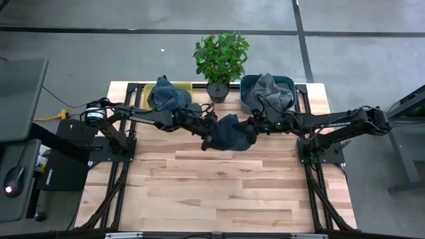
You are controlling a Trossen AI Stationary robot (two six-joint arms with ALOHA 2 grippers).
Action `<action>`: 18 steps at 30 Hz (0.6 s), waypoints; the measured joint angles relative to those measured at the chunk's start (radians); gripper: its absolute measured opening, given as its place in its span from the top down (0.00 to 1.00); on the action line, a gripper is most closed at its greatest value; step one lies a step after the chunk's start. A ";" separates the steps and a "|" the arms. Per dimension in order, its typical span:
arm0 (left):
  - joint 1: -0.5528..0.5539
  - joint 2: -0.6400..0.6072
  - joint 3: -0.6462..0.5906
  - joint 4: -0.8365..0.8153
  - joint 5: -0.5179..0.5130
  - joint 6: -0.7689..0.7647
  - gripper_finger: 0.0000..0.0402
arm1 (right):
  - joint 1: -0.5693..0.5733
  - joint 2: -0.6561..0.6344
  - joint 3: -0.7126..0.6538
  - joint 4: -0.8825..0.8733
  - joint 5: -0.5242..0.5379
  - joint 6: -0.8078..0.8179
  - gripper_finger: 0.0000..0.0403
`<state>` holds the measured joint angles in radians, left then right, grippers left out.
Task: Pick & Place hat
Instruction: Put the black cap into the yellow bin
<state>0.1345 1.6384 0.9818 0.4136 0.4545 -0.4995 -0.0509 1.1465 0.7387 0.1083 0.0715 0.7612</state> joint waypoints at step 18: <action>-0.020 0.023 0.006 0.003 -0.008 -0.002 0.48 | 0.000 0.000 0.000 0.027 0.000 -0.003 1.00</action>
<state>0.1146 1.6615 0.9882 0.4164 0.4468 -0.5014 -0.0505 1.1465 0.7387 0.1349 0.0711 0.7586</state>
